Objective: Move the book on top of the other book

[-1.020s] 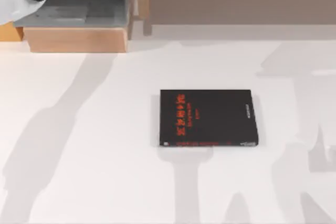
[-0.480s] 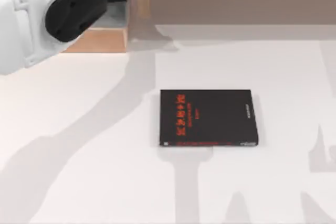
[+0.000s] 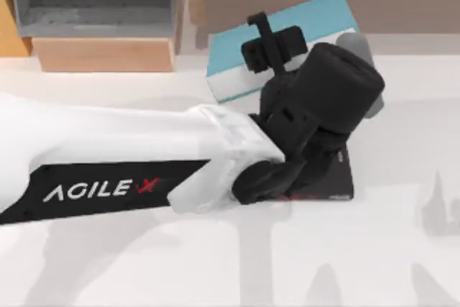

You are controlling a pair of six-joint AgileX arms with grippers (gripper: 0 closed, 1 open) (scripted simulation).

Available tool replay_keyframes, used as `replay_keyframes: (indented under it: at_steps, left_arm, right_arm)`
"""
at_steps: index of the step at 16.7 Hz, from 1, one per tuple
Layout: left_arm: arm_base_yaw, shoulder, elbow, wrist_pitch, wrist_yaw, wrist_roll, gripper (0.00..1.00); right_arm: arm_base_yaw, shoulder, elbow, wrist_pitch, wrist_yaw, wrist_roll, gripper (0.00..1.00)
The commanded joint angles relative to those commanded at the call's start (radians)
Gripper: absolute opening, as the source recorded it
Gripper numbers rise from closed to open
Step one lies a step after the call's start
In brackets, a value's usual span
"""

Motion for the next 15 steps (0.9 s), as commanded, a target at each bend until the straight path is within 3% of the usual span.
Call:
replay_keyframes:
  at_steps: [5,15]
  left_arm:
    - [-0.092,0.172,-0.048,-0.073,-0.013,0.073,0.00]
    - [-0.087,0.193,-0.046,-0.062,-0.006,0.089,0.00]
  right_arm:
    - [0.000,0.000,0.000,0.000,0.000,0.000,1.00]
    - [0.000,0.000,0.000,0.000,0.000,0.000,1.00]
